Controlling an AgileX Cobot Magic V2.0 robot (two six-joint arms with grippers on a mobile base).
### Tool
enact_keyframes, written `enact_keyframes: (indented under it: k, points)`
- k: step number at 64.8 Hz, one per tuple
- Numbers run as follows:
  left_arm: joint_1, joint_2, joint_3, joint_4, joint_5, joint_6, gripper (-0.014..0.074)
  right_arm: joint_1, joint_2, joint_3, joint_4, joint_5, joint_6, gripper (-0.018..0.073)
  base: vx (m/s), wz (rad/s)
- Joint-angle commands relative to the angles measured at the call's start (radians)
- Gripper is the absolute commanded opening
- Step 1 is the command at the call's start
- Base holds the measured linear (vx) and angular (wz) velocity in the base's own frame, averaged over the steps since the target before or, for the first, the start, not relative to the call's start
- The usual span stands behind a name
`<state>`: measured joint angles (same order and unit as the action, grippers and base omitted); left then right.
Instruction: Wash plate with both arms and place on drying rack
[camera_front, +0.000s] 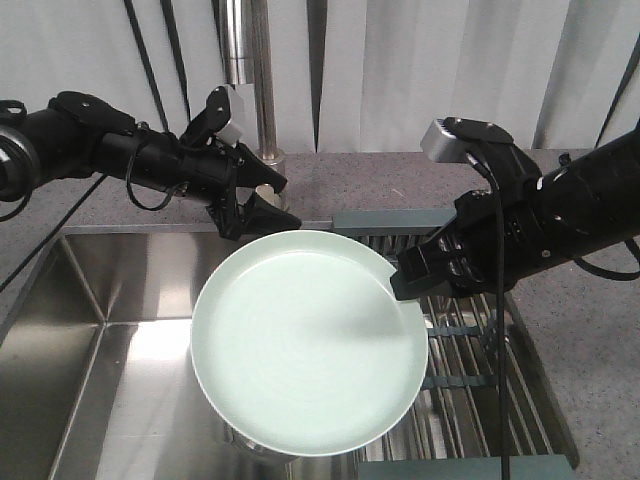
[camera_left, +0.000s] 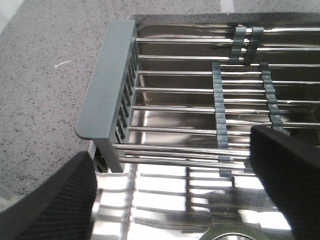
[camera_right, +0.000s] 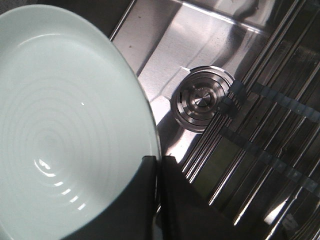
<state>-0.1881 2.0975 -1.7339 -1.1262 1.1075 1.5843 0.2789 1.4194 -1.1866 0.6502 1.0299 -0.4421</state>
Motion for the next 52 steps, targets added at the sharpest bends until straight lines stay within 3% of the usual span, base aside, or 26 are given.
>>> enact_keyframes:
  k: [1,13,27,35,45,49,52]
  points:
    - [-0.004,-0.109,-0.032,-0.031,0.004,-0.045,0.059,-0.002,-0.033,-0.024,0.042,-0.022,-0.012,-0.0001,0.0,0.0]
    - [-0.004,-0.188,-0.032,0.146,-0.066,-0.204,0.059,-0.002,-0.033,-0.024,0.042,-0.022,-0.012,-0.0001,0.0,0.0]
    - [-0.004,-0.282,-0.032,0.446,-0.109,-0.502,0.059,-0.002,-0.033,-0.024,0.042,-0.022,-0.012,-0.0001,0.0,0.0]
    - [0.001,-0.317,-0.031,0.647,-0.11,-0.768,0.059,-0.002,-0.033,-0.024,0.042,-0.022,-0.012,-0.0001,0.0,0.0]
    - [0.065,-0.334,-0.028,0.78,-0.092,-1.146,0.059,-0.002,-0.033,-0.024,0.042,-0.022,-0.012,-0.0001,0.0,0.0]
    - [0.099,-0.334,-0.028,0.805,-0.063,-1.237,0.059,-0.002,-0.033,-0.024,0.042,-0.022,-0.012,-0.0001,0.0,0.0]
    - [0.127,-0.334,-0.026,0.806,-0.035,-1.259,0.059,-0.002,-0.033,-0.024,0.042,-0.022,-0.012,-0.0001,0.0,0.0]
